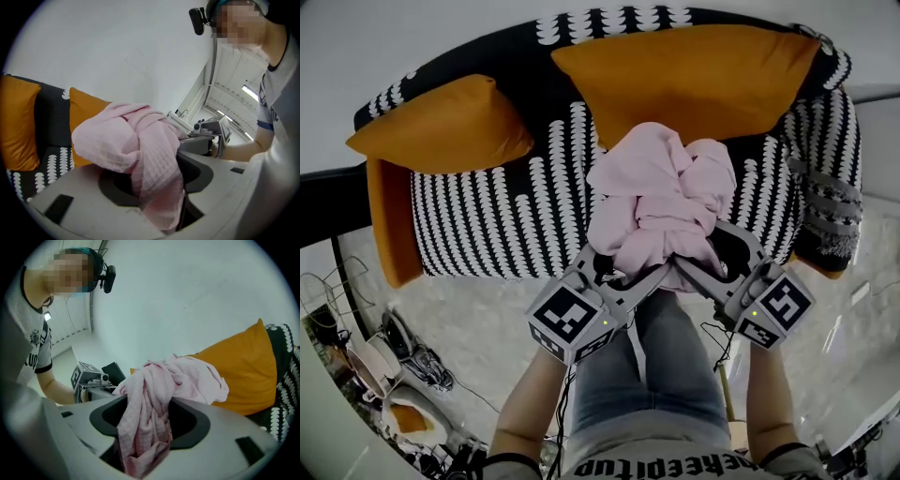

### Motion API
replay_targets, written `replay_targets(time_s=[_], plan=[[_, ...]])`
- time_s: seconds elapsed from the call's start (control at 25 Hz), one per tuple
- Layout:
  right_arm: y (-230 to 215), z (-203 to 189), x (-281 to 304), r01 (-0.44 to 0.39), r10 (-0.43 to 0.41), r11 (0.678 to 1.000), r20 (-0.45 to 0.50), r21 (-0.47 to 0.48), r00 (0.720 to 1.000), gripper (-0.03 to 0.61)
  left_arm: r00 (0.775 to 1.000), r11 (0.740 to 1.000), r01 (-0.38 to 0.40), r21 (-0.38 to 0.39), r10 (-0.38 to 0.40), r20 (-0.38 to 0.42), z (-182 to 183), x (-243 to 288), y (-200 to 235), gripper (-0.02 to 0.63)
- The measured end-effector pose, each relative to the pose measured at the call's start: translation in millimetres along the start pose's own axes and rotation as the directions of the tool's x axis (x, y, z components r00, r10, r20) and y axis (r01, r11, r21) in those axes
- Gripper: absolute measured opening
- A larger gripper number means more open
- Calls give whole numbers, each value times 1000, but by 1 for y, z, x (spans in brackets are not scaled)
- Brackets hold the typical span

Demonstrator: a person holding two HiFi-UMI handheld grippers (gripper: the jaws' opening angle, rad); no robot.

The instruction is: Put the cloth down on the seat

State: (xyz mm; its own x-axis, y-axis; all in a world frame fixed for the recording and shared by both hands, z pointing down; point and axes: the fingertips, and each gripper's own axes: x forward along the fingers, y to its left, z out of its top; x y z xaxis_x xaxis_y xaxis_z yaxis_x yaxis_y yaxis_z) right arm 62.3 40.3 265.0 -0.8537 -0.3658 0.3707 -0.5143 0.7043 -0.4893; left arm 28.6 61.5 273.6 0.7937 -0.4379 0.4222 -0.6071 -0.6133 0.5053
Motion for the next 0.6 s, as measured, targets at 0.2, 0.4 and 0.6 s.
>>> replay_targets(time_s=[0.2, 0.4, 0.6], plan=[[-9, -15, 5, 6, -6, 1000, -13, 12, 1000, 267, 1000, 1000, -4, -17, 3, -14, -14, 8, 8, 230], [-11, -6, 13, 16, -15, 1000, -30, 12, 999, 262, 1000, 999, -9, -35, 8, -14, -6, 7, 17, 230], [-38, -70, 16, 13, -12, 999, -24, 36, 1000, 259, 998, 999, -18, -27, 16, -57, -67, 38, 29, 230]])
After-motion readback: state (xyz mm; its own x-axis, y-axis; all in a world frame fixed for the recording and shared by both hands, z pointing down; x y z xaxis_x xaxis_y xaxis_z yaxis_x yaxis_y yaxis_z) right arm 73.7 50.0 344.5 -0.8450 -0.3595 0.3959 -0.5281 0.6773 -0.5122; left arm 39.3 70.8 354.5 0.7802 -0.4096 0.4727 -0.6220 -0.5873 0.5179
